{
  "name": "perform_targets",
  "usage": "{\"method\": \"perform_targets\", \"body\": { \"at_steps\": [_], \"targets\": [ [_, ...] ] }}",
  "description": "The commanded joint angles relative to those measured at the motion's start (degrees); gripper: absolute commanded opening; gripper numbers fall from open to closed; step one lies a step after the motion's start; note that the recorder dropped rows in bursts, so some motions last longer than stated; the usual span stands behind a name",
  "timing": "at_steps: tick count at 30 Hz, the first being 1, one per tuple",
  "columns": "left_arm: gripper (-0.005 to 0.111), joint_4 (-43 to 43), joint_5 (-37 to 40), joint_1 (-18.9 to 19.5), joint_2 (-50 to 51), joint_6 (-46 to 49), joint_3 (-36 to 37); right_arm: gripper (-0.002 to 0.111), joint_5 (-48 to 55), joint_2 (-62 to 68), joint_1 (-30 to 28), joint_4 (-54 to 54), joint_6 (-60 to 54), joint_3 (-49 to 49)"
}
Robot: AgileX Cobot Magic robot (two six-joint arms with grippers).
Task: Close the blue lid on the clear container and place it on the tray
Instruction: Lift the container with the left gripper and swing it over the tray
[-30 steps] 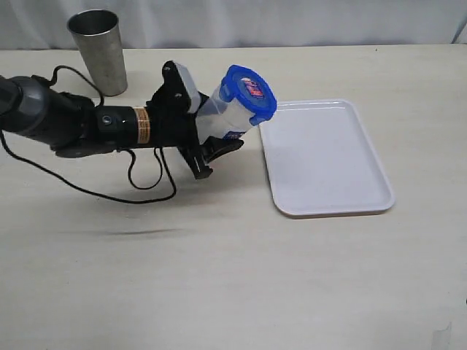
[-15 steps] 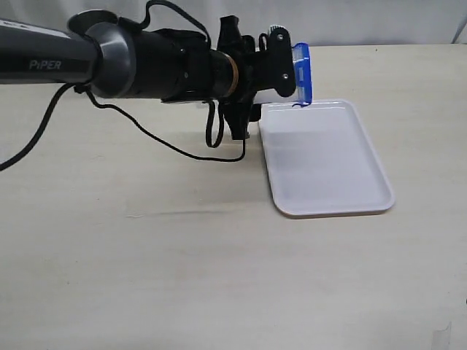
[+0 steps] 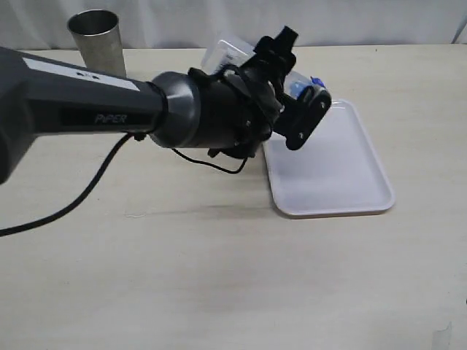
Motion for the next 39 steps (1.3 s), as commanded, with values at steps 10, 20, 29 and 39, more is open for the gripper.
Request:
{"method": "perform_targets", "body": {
  "at_steps": [10, 20, 29, 39],
  "targets": [
    [0.000, 8.93, -2.93, -2.76, 3.56, -0.52, -3.89, 0.005, 0.13, -0.22, -0.14, 0.19, 0.11, 0.06],
    [0.000, 8.93, -18.77, -2.66, 3.59, -36.16, -6.44, 0.005, 0.13, -0.22, -0.14, 0.19, 0.11, 0.06],
    [0.000, 8.93, -36.39, 0.43, 3.59, -61.93, -11.10, 0.005, 0.13, -0.22, -0.14, 0.19, 0.11, 0.06],
    [0.000, -10.32, -57.82, 7.27, 5.04, -64.42, -12.08, 0.005, 0.13, -0.22, -0.14, 0.19, 0.11, 0.06]
  ]
}}
